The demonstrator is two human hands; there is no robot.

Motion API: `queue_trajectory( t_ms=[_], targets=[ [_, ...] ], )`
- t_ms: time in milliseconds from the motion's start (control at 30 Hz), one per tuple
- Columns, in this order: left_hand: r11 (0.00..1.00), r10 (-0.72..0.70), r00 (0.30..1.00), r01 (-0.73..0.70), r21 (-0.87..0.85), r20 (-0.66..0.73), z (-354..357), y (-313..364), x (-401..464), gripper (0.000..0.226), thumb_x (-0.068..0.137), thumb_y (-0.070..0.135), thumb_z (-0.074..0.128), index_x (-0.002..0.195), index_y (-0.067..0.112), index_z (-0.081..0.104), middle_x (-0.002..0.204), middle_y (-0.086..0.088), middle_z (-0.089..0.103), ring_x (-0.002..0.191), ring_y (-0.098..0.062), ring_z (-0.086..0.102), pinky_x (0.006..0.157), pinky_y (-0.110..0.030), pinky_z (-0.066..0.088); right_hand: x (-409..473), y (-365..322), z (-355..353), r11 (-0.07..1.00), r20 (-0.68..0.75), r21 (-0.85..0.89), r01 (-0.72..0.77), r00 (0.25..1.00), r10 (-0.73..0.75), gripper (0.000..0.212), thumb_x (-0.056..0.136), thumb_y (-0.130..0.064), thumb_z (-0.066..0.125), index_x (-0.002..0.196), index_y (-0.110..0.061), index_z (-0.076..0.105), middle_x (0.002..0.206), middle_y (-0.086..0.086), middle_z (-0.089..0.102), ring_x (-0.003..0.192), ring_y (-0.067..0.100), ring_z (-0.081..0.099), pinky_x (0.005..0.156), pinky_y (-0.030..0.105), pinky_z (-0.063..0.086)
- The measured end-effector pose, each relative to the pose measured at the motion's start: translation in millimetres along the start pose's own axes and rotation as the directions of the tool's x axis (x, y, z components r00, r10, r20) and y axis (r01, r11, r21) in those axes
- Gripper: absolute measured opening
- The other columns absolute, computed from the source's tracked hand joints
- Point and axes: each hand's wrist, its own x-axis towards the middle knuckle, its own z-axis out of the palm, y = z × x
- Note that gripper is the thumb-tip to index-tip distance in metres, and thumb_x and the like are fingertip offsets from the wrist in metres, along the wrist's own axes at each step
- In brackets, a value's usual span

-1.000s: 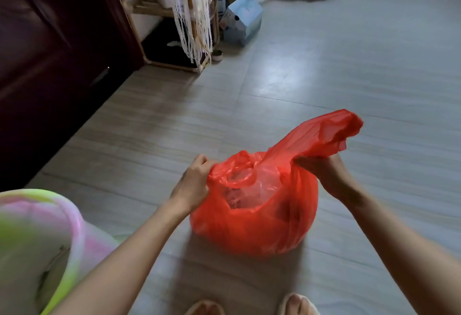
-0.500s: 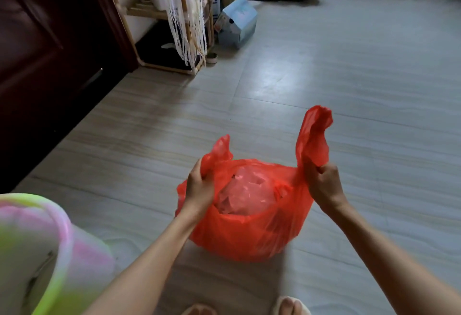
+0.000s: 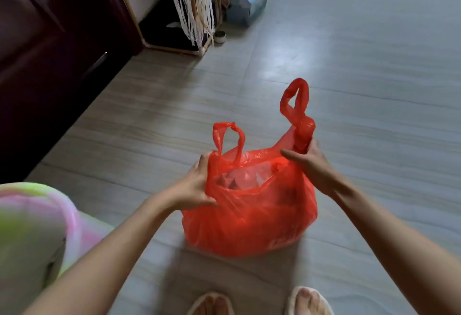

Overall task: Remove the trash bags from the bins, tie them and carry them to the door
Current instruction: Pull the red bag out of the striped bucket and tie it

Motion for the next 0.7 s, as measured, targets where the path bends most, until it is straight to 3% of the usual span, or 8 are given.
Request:
queue_trajectory(
  t_ms=[100, 200, 300, 367, 467, 533, 600, 700],
  targets=[
    [0.996, 0.062, 0.977, -0.046, 0.082, -0.204, 4, -1, -1, 0.075, 0.078, 0.010, 0.062, 0.140, 0.010, 0.019, 0.132, -0.015, 0.047, 0.123, -0.029, 0.047, 0.087, -0.016, 0.032, -7, 4, -5, 0.973, 0.117, -0.223, 0.055, 0.993, -0.029, 0.069, 0.071, -0.003, 0.075, 0.118, -0.016, 0.025, 0.108, -0.004, 0.042, 0.097, 0.004, 0.046, 0.079, 0.012, 0.041],
    [0.997, 0.067, 0.929, -0.049, 0.057, -0.364, 9, -2, 1, 0.066, 0.079, -0.003, 0.059, 0.138, 0.008, 0.032, 0.121, -0.017, 0.060, 0.113, -0.035, 0.056, 0.081, -0.025, 0.036, -11, 13, -9, 0.930, 0.230, -0.349, 0.117, 0.972, -0.036, 0.108, 0.060, -0.020, 0.080, 0.141, -0.008, 0.010, 0.135, -0.002, 0.033, 0.122, 0.006, 0.037, 0.090, 0.002, 0.033],
    [0.997, -0.074, 0.898, 0.061, -0.043, -0.433, 17, -6, -2, 0.049, 0.077, -0.002, 0.056, 0.125, 0.008, 0.050, 0.110, -0.020, 0.066, 0.104, -0.036, 0.061, 0.080, -0.031, 0.042, -13, 13, -13, 0.917, 0.314, -0.364, 0.162, 0.948, -0.043, 0.131, 0.051, -0.037, 0.080, 0.146, -0.016, -0.007, 0.152, -0.007, 0.007, 0.133, -0.007, 0.015, 0.095, -0.008, 0.018],
    [0.978, -0.190, 0.867, 0.130, -0.161, -0.460, 20, -3, -4, 0.024, 0.077, 0.014, 0.051, 0.097, 0.006, 0.062, 0.097, -0.024, 0.068, 0.097, -0.036, 0.062, 0.071, -0.033, 0.040, -20, 8, -15, 0.905, 0.360, -0.379, 0.191, 0.932, -0.046, 0.142, 0.042, -0.056, 0.082, 0.144, -0.022, -0.011, 0.148, -0.017, -0.002, 0.129, -0.017, 0.011, 0.094, -0.009, 0.016],
    [0.943, -0.285, 0.847, 0.164, -0.289, -0.449, 22, 3, -7, 0.021, 0.065, 0.028, 0.039, 0.063, 0.013, 0.054, 0.090, -0.029, 0.066, 0.091, -0.037, 0.063, 0.062, -0.030, 0.033, -31, 6, -20, 0.839, 0.432, -0.499, 0.220, 0.901, 0.021, 0.139, 0.045, -0.055, 0.082, 0.137, -0.029, -0.019, 0.147, -0.020, -0.008, 0.128, -0.022, 0.006, 0.102, -0.004, 0.014],
    [0.906, -0.315, 0.835, 0.122, -0.406, -0.451, 27, 4, -5, 0.026, 0.067, 0.031, 0.042, 0.077, 0.014, 0.058, 0.089, -0.017, 0.068, 0.091, -0.030, 0.063, 0.068, -0.033, 0.041, -35, 11, -20, 0.695, 0.443, -0.665, 0.273, 0.894, 0.072, 0.133, 0.054, -0.040, 0.084, 0.136, -0.026, -0.020, 0.153, -0.006, -0.001, 0.139, -0.001, 0.008, 0.113, 0.012, 0.012],
    [0.847, -0.316, 0.822, 0.019, -0.531, -0.474, 31, 11, -5, 0.025, 0.068, 0.031, 0.049, 0.090, 0.020, 0.055, 0.086, -0.002, 0.063, 0.088, -0.023, 0.060, 0.077, -0.038, 0.047, -35, 14, -13, 0.566, 0.374, -0.765, 0.307, 0.928, 0.003, 0.119, 0.065, -0.021, 0.080, 0.143, -0.016, -0.010, 0.151, 0.010, 0.021, 0.139, 0.021, 0.023, 0.108, 0.021, 0.019],
    [0.815, -0.246, 0.806, -0.128, -0.565, -0.538, 37, 20, -7, 0.028, 0.069, 0.027, 0.051, 0.093, 0.014, 0.058, 0.081, 0.003, 0.056, 0.085, -0.021, 0.057, 0.080, -0.035, 0.046, -34, 15, 2, 0.597, 0.226, -0.753, 0.278, 0.961, -0.163, 0.080, 0.072, -0.007, 0.071, 0.140, -0.008, 0.027, 0.131, 0.017, 0.050, 0.120, 0.031, 0.048, 0.084, 0.020, 0.031]
  ],
)
